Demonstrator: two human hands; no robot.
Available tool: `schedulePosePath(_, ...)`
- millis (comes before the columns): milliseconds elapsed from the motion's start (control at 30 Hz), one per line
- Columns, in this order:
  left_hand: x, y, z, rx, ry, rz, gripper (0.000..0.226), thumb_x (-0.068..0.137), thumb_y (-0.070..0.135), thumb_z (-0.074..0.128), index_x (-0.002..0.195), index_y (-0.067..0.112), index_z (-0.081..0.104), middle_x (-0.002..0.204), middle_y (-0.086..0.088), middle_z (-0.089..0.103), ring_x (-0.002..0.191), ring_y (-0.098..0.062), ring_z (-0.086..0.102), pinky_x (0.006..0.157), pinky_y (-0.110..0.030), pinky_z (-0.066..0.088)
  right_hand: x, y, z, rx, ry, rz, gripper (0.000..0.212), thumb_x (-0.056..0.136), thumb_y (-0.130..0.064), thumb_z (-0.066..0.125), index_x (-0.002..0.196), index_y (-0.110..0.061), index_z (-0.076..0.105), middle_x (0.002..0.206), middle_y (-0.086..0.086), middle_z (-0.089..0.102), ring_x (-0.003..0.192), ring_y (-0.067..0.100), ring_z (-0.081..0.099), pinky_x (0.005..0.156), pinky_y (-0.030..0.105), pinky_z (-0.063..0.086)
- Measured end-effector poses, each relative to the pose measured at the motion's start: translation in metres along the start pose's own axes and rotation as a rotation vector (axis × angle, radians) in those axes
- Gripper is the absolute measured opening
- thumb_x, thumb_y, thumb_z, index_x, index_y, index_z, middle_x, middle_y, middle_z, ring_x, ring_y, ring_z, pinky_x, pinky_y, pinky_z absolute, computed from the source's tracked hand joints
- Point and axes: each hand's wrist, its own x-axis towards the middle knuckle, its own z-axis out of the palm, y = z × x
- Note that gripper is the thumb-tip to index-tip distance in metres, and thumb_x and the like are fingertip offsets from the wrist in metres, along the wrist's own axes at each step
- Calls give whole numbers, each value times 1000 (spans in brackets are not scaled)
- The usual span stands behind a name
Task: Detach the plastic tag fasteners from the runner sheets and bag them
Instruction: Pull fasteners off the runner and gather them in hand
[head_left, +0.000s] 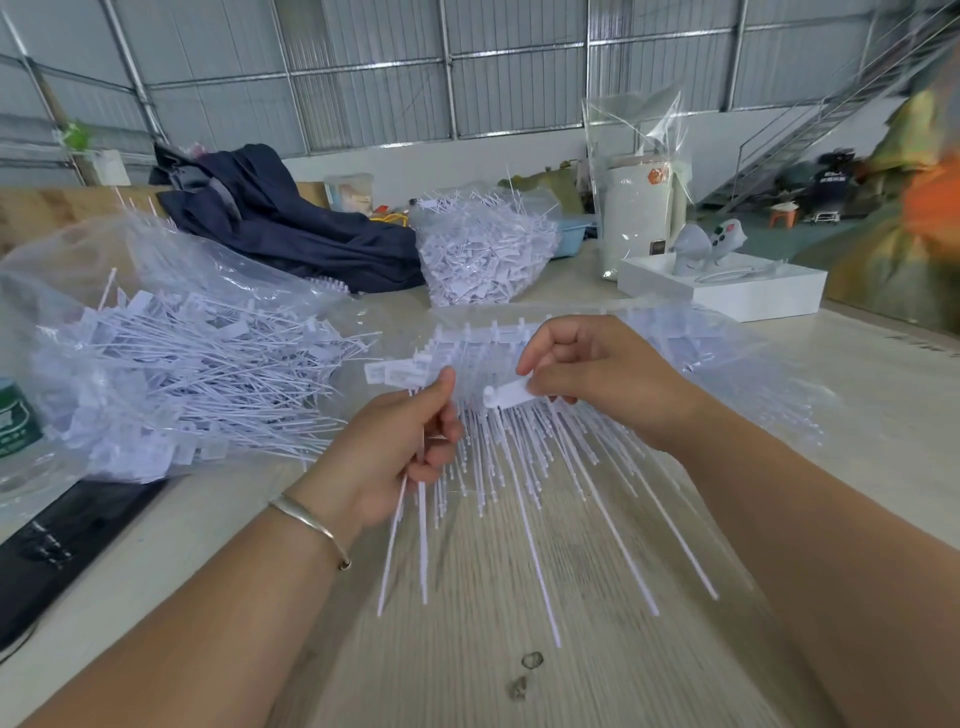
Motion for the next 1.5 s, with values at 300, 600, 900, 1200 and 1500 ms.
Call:
schedulePosePath(300,-5,-2,5,132,-75,70,18,70,33,79,69,18,69,60,4,35,44,-8,21,37,-17,17,0,5,13,-199,-69,-108,8,84,-4,68,83,-13,69,60,-8,54,57,3,51,61,13,44)
schedulePosePath(600,2,-1,1,41,35,53,18,81,11,71,78,16,55,56,7,33,41,-7,22,34,-17,18,1,4,3,-238,-55,-136,12,81,-24,78,85,-15,71,66,0,58,56,3,49,57,12,37)
schedulePosePath(900,-2,-1,5,14,-6,65,7,85,16,71,78,14,72,65,3,66,37,-4,24,34,-14,19,-1,-1,2,-138,-95,-108,10,89,-9,68,91,-14,76,61,-1,54,59,11,48,64,24,42)
schedulePosePath(1200,-5,3,2,76,-138,67,26,86,13,65,61,20,60,51,6,39,40,-8,18,35,-17,15,-3,-2,-1,-2,-140,37,11,88,-7,68,92,-10,78,49,-6,47,47,7,37,48,15,35)
schedulePosePath(1500,-1,4,-3,111,-164,57,34,76,5,65,52,22,46,48,6,21,38,-8,16,37,-17,14,-2,-3,-6,17,-283,63,18,86,0,66,84,-13,78,55,-7,60,46,3,40,46,13,33)
